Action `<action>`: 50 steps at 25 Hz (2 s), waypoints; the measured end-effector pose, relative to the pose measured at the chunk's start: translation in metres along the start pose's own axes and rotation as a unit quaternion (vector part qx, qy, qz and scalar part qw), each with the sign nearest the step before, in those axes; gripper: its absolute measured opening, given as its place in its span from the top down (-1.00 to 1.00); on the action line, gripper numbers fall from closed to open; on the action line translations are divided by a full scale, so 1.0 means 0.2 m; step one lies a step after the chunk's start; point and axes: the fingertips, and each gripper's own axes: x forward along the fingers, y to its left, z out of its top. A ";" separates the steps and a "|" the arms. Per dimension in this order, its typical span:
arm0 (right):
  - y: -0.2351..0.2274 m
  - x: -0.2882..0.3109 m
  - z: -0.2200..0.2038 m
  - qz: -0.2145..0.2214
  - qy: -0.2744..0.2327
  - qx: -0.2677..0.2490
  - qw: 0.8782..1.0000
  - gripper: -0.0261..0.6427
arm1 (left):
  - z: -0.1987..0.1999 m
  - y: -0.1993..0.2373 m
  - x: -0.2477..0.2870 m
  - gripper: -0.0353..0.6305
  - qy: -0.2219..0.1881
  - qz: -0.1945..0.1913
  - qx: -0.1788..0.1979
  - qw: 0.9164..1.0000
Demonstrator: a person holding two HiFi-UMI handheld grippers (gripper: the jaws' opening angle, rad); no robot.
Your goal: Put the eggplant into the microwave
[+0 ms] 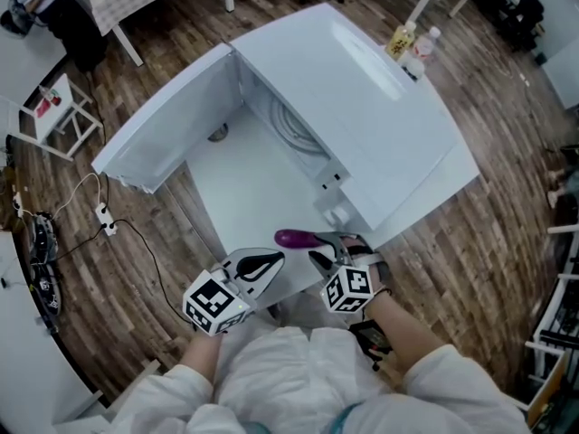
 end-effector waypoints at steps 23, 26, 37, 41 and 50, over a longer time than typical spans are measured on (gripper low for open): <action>-0.03 0.08 -0.01 -0.047 0.069 0.010 0.996 0.39 | -0.04 0.06 -0.15 0.89 0.020 -0.005 0.001 1.000; -0.03 0.09 0.05 -0.040 0.071 0.057 0.995 0.39 | -0.03 0.10 -0.20 0.89 0.022 -0.014 0.007 1.000; -0.14 0.13 0.40 -0.052 0.009 0.440 0.896 0.39 | 0.01 0.30 -0.43 0.89 0.007 -0.048 0.025 0.999; -0.19 0.15 0.50 -0.065 -0.024 0.521 0.851 0.39 | 0.02 0.41 -0.49 0.89 0.003 -0.059 0.042 0.997; -0.33 0.20 0.60 -0.088 -0.089 0.654 0.746 0.39 | 0.04 0.56 -0.51 0.89 -0.009 -0.061 0.066 0.996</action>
